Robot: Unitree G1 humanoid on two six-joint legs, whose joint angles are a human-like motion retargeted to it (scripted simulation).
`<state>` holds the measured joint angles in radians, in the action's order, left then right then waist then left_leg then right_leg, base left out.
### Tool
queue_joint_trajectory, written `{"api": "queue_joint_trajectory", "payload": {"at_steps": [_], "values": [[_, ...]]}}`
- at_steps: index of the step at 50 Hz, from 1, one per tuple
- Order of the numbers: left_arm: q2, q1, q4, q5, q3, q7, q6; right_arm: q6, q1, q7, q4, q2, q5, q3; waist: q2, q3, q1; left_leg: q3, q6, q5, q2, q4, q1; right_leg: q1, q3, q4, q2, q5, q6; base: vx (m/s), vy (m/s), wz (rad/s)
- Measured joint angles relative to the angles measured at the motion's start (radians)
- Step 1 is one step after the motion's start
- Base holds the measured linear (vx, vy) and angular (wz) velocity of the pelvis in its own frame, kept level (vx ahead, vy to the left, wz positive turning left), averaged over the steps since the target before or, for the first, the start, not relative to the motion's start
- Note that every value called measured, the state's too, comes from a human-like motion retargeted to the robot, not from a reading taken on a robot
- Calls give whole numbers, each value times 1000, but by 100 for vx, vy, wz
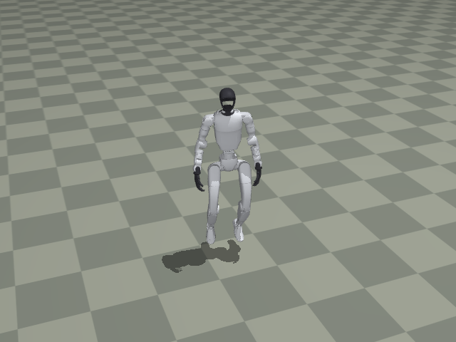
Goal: Sport exercise
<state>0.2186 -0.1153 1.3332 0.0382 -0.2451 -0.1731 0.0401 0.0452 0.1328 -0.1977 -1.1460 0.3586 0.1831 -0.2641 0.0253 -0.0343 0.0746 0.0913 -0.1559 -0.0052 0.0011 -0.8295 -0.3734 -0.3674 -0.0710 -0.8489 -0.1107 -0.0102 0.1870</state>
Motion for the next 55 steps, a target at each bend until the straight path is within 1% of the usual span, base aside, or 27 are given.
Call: {"api": "queue_joint_trajectory", "payload": {"at_steps": [3, 5, 7, 10, 12, 13, 15, 17, 20, 22, 24, 25, 29, 30, 33, 35, 37, 38, 40, 42, 43, 45, 48, 50, 53, 55], "values": [[7, -8, 8, -5, -5, 9, -9, -6, 6, 6, -2, 5, -7, 2, -9, 4, 2, 5, 13, -30, -16, 51, 22, 6, 3, 15, -11, -60, -13, 0, 0, 0], [9, -4, 14, -9, -8, 19, -14, -11, 3, 16, -3, 4, -15, 4, -17, 4, 3, 9, 31, -94, -22, 34, 24, 4, 10, -14, -13, -136, -24, 0, 0, 0], [10, 4, 24, -16, -9, 33, -17, -18, -1, 29, -8, 4, -32, 5, -25, 2, 0, 15, 60, -201, -23, -21, 21, 2, 16, -65, -14, -262, -46, 0, 0, 0], [24, -9, 47, -47, -7, 57, -15, -25, 14, 57, -35, 7, -66, 14, -35, -21, -6, 38, 134, -465, -7, -127, 21, 2, 14, -158, -19, -521, -95, 0, 0, 0], [30, -32, 76, -68, 11, 68, -10, -25, 34, 71, -71, 1, -76, 35, -33, -52, -13, 54, 153, -547, 12, -174, 24, 10, -1, -195, -22, -604, -113, 0, 0, 0], [32, -49, 92, -67, 29, 71, -14, -27, 52, 74, -93, -3, -75, 48, -29, -67, -18, 50, 153, -548, 15, -164, 35, 23, -4, -179, -15, -603, -117, 0, 0, 0], [28, -45, 112, -45, 57, 77, -23, -31, 46, 78, -122, -15, -69, 62, -18, -74, -23, 23, 133, -496, 9, -113, 61, 57, -7, -119, 1, -552, -115, 6, -2, 0], [22, -30, 117, -13, 73, 74, -29, -33, 31, 77, -133, -23, -52, 63, -10, -59, -22, 23, 92, -348, 16, -52, 78, 76, -20, -55, 1, -416, -92, 5, -1, 10], [17, -13, 116, 22, 81, 66, -30, -31, 14, 70, -140, -27, -21, 60, 0, -44, -19, 18, 57, -222, 14, 4, 79, 72, -32, -7, -2, -298, -73, 0, 0, 0], [18, -6, 119, 32, 82, 64, -31, -36, 8, 65, -145, -26, -12, 57, 6, -38, -18, 12, 46, -190, 9, 16, 72, 61, -33, 0, -1, -263, -64, 0, 0, 0], [20, -1, 119, 38, 81, 70, -33, -41, 7, 65, -148, -24, -9, 55, 8, -34, -18, 8, 50, -187, 5, 27, 69, 54, -33, 5, 2, -251, -61, 0, 0, 0], [22, 0, 117, 38, 80, 74, -35, -45, 6, 67, -148, -22, -9, 54, 8, -32, -18, 9, 56, -194, 4, 34, 69, 52, -34, 9, 2, -256, -63, 0, 0, 0], [33, 14, 113, 25, 82, 93, -41, -56, 14, 84, -142, -17, -16, 62, 2, -33, -24, 7, 92, -333, -7, 6, 62, 40, -32, -16, 6, -379, -87, 0, 0, 0], [32, 22, 111, 21, 83, 99, -42, -59, 10, 89, -140, -20, -19, 64, -2, -36, -26, 8, 104, -379, -7, -29, 54, 35, -32, -45, 5, -423, -94, 0, 0, 0], [39, 23, 105, -4, 91, 120, -34, -61, 21, 110, -142, -26, -35, 75, -9, -52, -34, 20, 154, -556, 10, -143, 29, 23, -46, -139, -6, -599, -130, 0, 0, 0], [40, 16, 105, -15, 106, 130, -26, -58, 31, 117, -145, -35, -35, 94, -14, -66, -41, 23, 162, -612, 19, -201, 17, 21, -51, -184, -6, -664, -142, 0, 0, 0], [35, 1, 104, 0, 126, 125, -28, -50, 38, 108, -139, -39, -34, 110, -9, -73, -49, 0, 140, -554, 12, -166, 38, 51, -51, -135, 5, -610, -135, 7, -1, 10], [27, 5, 99, 12, 129, 120, -31, -48, 31, 101, -130, -40, -31, 110, -5, -70, -51, -11, 122, -501, 9, -141, 52, 70, -50, -104, 9, -557, -124, 7, 0, 18], [13, 15, 85, 37, 124, 104, -34, -39, 15, 80, -109, -39, -15, 105, 1, -56, -47, -8, 76, -324, 21, -82, 73, 98, -58, -38, 6, -360, -79, 6, 1, 27], [1, 26, 66, 52, 110, 85, -30, -27, 2, 53, -89, -31, 7, 92, 11, -41, -40, -10, 35, -174, 26, -32, 72, 99, -60, 11, 2, -189, -42, 4, 2, 26], [-4, 30, 59, 55, 101, 78, -29, -22, -1, 42, -80, -26, 16, 84, 16, -35, -37, -10, 18, -113, 27, -16, 67, 92, -59, 25, 0, -119, -26, 2, 2, 25], [-8, 35, 47, 60, 83, 68, -27, -16, -3, 23, -67, -15, 29, 70, 26, -27, -29, -9, -9, -44, 27, 2, 52, 72, -58, 34, -4, -30, -4, 0, 3, 24], [-7, 38, 45, 57, 58, 62, -27, -19, 3, 12, -59, 0, 36, 48, 36, -23, -17, -17, -28, -12, 16, 13, 29, 38, -50, 27, -8, 20, 11, -2, 2, 21], [-6, 35, 46, 55, 46, 65, -26, -23, 11, 13, -59, 7, 31, 36, 37, -24, -6, -21, -24, -19, 8, 30, 27, 29, -48, 27, -10, 8, 9, -2, 1, 22], [8, 25, 59, 47, 35, 68, -31, -28, 36, 18, -59, 22, 20, 26, 31, -22, 8, -18, 0, -66, -8, 80, 38, 15, -36, 44, -12, -39, 0, -1, 0, 23], [9, 35, 68, 42, 27, 72, -32, -33, 31, 27, -61, 17, 10, 20, 23, -25, 14, -18, 21, -140, -16, 44, 30, 3, -27, 3, -15, -118, -11, -2, -2, 20]]}}
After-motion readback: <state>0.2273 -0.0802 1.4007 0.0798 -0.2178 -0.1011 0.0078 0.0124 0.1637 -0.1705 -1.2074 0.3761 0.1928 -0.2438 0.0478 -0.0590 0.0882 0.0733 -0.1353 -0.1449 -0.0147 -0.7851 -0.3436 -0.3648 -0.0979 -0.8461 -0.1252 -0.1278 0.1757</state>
